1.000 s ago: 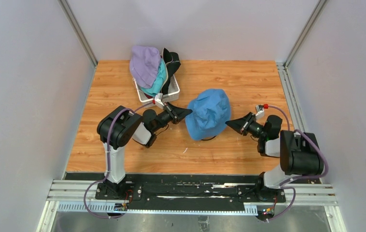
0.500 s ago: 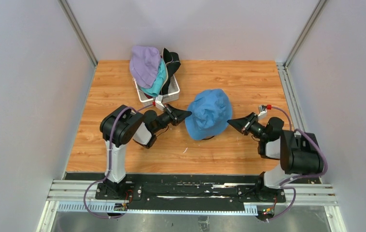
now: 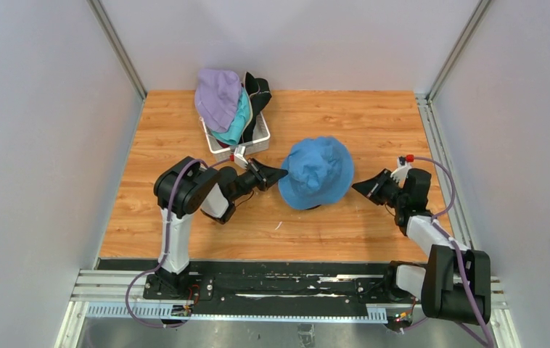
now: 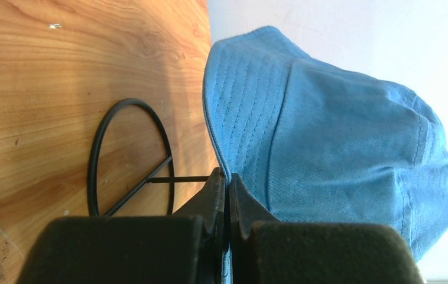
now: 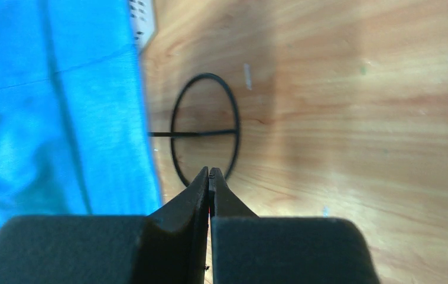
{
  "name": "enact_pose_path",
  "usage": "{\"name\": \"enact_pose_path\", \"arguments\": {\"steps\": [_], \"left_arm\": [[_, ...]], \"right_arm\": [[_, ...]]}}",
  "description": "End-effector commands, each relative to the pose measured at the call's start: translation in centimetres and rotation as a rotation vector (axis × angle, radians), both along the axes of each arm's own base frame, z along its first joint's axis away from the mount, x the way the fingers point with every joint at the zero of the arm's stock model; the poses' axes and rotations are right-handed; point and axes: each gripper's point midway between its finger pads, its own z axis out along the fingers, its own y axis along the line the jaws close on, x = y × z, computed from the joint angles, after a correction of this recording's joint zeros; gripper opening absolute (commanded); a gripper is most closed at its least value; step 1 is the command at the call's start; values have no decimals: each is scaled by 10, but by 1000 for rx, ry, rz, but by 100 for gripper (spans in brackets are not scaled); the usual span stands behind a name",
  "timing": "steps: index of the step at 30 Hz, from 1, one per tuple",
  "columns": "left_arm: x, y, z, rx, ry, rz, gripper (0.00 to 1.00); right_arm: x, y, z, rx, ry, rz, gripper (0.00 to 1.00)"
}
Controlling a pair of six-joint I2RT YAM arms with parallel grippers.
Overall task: Stack the hats
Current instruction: Place the hat on the hat stand, then pick up the hat from the bin.
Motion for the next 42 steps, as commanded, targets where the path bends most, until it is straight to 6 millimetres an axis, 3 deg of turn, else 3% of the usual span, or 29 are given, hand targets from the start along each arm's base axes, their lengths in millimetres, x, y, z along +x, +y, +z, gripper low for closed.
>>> {"name": "enact_pose_path", "arguments": {"steps": [1, 8, 10, 14, 18, 20, 25, 28, 36, 42], "left_arm": [[5, 6, -9, 25, -31, 30, 0], [5, 7, -9, 22, -27, 30, 1], [6, 8, -2, 16, -41, 31, 7], [6, 12, 17, -6, -74, 34, 31], [7, 16, 34, -22, -101, 41, 39], [7, 20, 39, -20, -113, 49, 40], [4, 32, 50, 11, -142, 76, 41], [3, 41, 50, 87, -149, 99, 41], [2, 73, 29, 462, -114, 180, 42], [-2, 107, 36, 622, -135, 293, 48]], "right_arm": [[-5, -16, -30, -75, 116, -61, 1], [-5, -17, -29, -83, 113, -63, 1], [-5, -18, -26, -94, 106, -66, 1], [-5, -22, -19, -125, 92, -79, 1], [-4, -25, -9, -146, 76, -85, 2], [-4, -25, -3, -154, 63, -87, 10], [-4, -27, 16, -172, 24, -86, 50], [-3, -30, 33, -198, -15, -95, 61], [2, -34, 75, -239, -91, -103, 65], [6, -34, 97, -247, -139, -104, 66]]}}
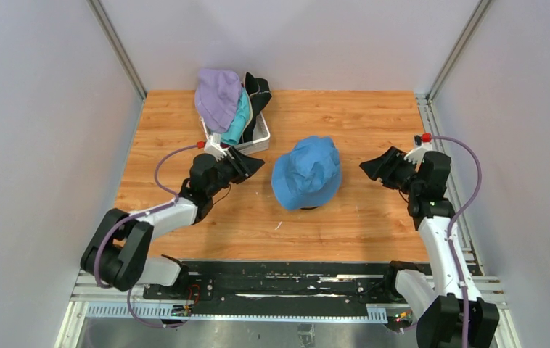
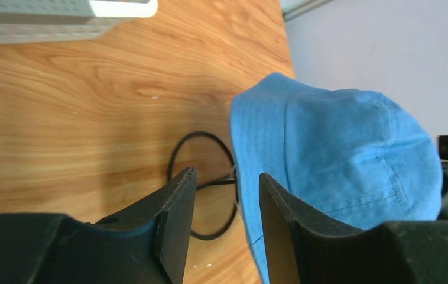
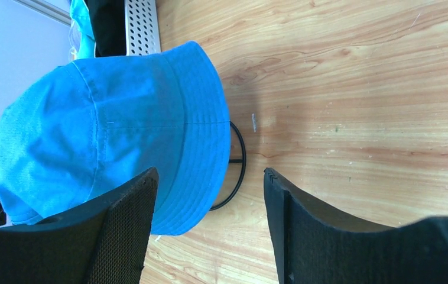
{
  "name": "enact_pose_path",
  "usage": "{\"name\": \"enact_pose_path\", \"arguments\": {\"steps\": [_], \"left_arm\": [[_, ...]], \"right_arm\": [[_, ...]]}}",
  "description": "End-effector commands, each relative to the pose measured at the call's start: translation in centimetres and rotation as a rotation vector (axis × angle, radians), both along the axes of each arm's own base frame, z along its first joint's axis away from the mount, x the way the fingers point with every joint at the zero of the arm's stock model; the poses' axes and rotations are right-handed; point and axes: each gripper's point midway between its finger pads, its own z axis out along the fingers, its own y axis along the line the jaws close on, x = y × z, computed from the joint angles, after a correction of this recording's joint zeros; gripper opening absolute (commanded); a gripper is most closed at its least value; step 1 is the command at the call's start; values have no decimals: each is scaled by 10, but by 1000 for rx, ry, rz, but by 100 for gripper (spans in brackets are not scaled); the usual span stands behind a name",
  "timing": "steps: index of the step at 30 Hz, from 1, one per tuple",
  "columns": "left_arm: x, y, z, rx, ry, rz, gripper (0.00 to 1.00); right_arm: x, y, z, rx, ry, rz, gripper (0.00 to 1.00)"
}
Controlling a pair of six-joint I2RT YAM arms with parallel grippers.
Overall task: Stack the hats
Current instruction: Pick up the hat from the bin.
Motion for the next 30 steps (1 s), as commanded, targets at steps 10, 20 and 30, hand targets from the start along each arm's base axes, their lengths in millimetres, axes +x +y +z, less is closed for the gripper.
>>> {"name": "enact_pose_path", "arguments": {"steps": [10, 20, 30], "left_arm": [[13, 102, 85, 443, -124, 407, 77], [63, 104, 109, 587, -69, 469, 78], [127, 118, 88, 723, 20, 575, 75]], "right_arm": [[21, 0, 105, -102, -232, 16, 74], [48, 32, 139, -170, -332, 108, 80], [64, 46, 139, -226, -364, 83, 80]]}}
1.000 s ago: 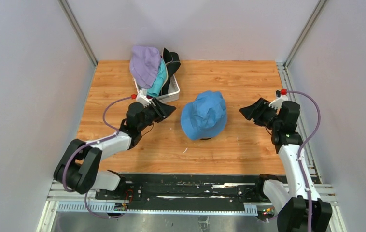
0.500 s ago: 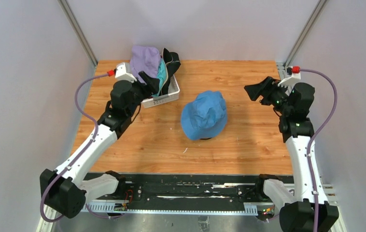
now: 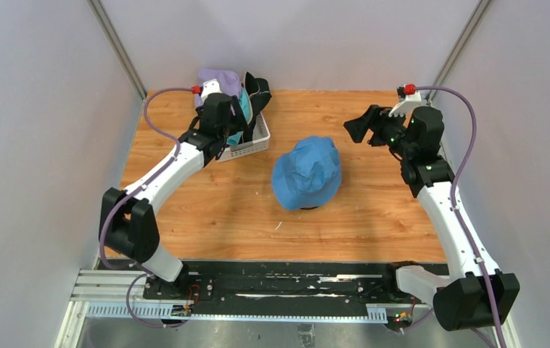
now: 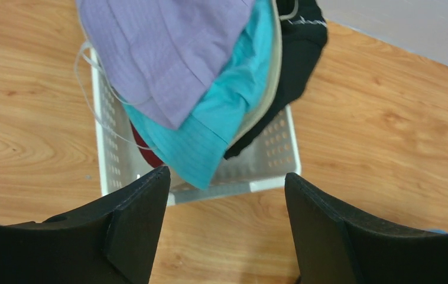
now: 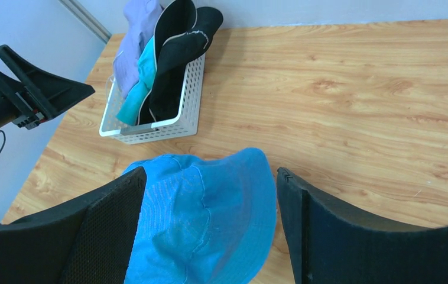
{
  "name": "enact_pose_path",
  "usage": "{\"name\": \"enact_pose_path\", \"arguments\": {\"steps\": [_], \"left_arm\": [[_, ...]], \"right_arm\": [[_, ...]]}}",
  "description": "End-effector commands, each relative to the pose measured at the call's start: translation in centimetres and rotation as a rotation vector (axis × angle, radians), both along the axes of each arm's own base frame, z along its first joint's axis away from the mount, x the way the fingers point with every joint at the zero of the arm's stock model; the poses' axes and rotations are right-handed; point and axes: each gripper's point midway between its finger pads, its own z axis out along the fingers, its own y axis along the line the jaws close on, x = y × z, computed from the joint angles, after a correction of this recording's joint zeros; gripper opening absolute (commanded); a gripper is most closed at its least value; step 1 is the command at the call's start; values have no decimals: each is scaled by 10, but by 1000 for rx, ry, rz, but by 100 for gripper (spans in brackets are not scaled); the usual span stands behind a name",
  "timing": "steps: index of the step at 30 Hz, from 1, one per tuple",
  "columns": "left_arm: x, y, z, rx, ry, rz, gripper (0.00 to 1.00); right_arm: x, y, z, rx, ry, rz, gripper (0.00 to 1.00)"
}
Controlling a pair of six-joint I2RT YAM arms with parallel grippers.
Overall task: Stack the hats
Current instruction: Pick up the hat from the bin.
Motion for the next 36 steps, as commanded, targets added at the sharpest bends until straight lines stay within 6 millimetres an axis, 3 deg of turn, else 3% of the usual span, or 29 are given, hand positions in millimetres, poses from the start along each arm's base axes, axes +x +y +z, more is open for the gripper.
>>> {"name": "enact_pose_path", "arguments": {"steps": [1, 8, 9, 10, 15, 20, 28, 36], "left_arm": [[32, 35, 23, 36, -43, 134, 75], [114, 96, 18, -202, -65, 197, 74], [127, 101, 15, -237, -57, 192, 74], [140, 106, -2, -253, -22, 195, 74], [187, 123, -25, -170, 16, 214, 73], [233, 125, -24, -198, -61, 161, 72], [252, 144, -29, -177, -114, 178, 72], [266, 143, -33, -159, -141, 144, 72]], "right_arm": [[5, -6, 15, -26, -83, -50, 80], [4, -2, 7, -19, -62, -25, 81], [5, -1, 6, -17, -59, -22, 81], [6, -1, 6, -15, -56, -20, 81], [6, 0, 0, -15, -42, -15, 81], [8, 3, -4, -9, -30, -2, 81], [8, 3, -9, -7, -19, -4, 81], [7, 3, -11, -6, -16, 0, 81]]}}
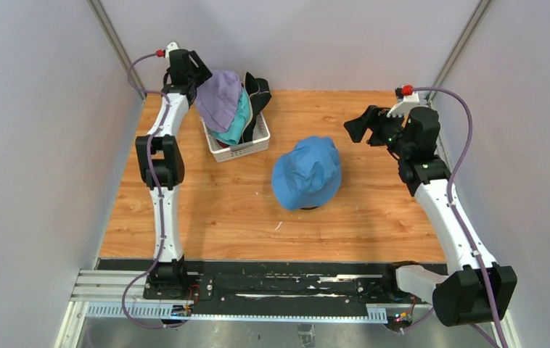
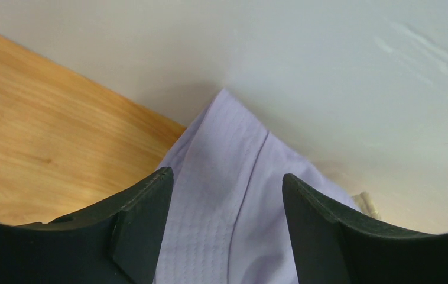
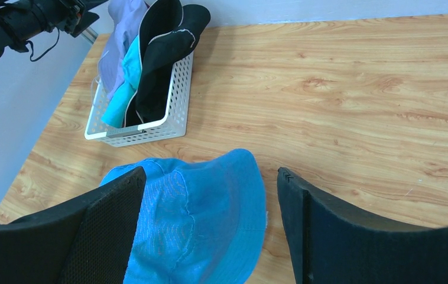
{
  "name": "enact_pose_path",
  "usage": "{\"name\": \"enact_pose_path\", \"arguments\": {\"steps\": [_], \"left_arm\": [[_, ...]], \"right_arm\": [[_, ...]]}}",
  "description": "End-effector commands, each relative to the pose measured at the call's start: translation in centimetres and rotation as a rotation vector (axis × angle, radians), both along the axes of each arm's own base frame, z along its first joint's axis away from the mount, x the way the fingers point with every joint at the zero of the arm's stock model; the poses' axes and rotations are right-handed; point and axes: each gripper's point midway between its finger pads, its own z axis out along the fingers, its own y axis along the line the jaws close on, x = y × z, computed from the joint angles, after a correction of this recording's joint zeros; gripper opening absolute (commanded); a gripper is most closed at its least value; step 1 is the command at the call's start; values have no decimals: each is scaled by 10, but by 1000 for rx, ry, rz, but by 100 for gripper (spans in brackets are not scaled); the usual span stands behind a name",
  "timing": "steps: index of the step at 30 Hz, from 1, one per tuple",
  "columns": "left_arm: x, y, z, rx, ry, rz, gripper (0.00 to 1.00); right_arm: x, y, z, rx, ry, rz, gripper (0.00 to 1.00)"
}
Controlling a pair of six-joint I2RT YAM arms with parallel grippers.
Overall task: Stack the hats
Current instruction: Pick up the hat from the bin.
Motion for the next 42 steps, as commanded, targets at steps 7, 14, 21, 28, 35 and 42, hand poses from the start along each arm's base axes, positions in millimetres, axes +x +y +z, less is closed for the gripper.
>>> {"name": "enact_pose_path", "arguments": {"steps": [7, 14, 21, 28, 35, 42], "left_arm": [[22, 5, -12, 36, -46, -31, 73], [31, 7, -18, 43, -75, -48, 73], [37, 2, -8, 15, -127, -83, 34], [24, -6, 30, -27, -175, -110, 0], [-26, -39, 144, -159, -339, -207, 0], [-100, -92, 257, -266, -477, -355, 0]], "right_arm": [[-5, 5, 4, 9, -26, 17, 81], [-6, 5, 1, 6, -22, 20, 81], [-6, 5, -1, 6, -16, 21, 81], [-5, 8, -2, 20, -13, 32, 81], [-8, 10, 3, 29, -25, 44, 81], [-12, 16, 9, 57, -40, 77, 81]]}}
